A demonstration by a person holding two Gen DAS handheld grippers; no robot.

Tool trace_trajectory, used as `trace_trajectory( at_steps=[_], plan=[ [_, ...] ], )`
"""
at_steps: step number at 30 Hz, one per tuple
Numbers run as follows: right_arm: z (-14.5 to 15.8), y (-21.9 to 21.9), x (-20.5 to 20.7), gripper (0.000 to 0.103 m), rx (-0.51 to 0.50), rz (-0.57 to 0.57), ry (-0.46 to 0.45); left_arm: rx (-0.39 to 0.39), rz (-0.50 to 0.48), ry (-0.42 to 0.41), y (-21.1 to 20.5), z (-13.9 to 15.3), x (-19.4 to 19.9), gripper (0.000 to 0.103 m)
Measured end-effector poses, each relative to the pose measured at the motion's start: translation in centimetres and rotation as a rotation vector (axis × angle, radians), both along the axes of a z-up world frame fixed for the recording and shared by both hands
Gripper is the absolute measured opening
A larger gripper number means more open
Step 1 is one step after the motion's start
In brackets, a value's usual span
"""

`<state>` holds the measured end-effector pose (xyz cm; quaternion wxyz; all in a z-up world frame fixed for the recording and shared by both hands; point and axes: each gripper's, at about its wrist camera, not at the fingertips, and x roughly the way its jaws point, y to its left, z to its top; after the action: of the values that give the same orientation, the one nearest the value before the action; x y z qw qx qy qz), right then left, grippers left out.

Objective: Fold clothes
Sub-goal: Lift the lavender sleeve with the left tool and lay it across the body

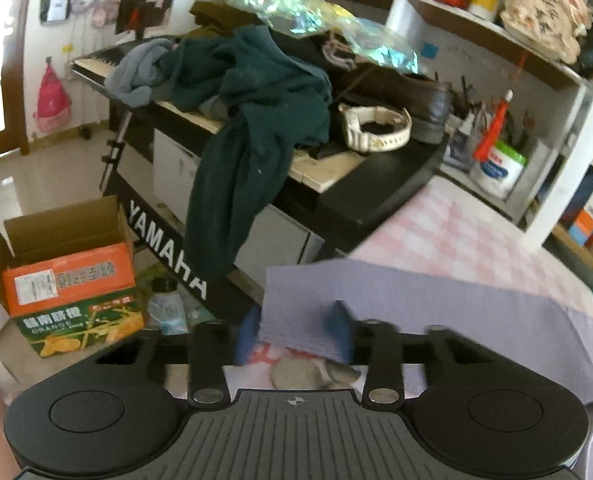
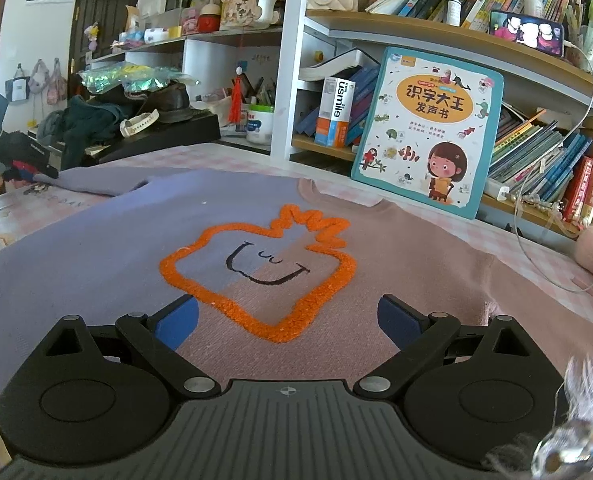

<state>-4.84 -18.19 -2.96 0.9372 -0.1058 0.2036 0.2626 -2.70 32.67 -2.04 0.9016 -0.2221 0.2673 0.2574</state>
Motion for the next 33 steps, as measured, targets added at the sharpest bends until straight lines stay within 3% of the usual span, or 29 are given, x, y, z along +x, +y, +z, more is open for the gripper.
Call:
trace_trajectory(
  at_steps=[3,11,13,18,33],
  plan=[
    [0.0,0.0,0.0,0.096,0.001,-0.003,0.000,0.001,0.010,-0.038,-0.2,0.6,-0.7,0.002],
    [-0.1,0.1,0.2,0.096,-0.007,0.001,0.015,0.007,-0.078,-0.144,-2.7,3.3,-1.6,0.002],
    [-0.1,0.1,0.3,0.096,-0.008,0.001,0.020,0.016,-0.125,-0.168,-3.1,4.9,0.3,0.002],
    [-0.3,0.3,0.5,0.096,-0.021,0.003,0.030,0.109,-0.283,-0.195,-7.7,7.2,3.3,0.002],
    [-0.6,-0.2,1.4,0.097,-0.001,-0.024,0.079,0.095,-0.719,-0.355,-25.6,12.5,12.4,0.002]
  ],
)
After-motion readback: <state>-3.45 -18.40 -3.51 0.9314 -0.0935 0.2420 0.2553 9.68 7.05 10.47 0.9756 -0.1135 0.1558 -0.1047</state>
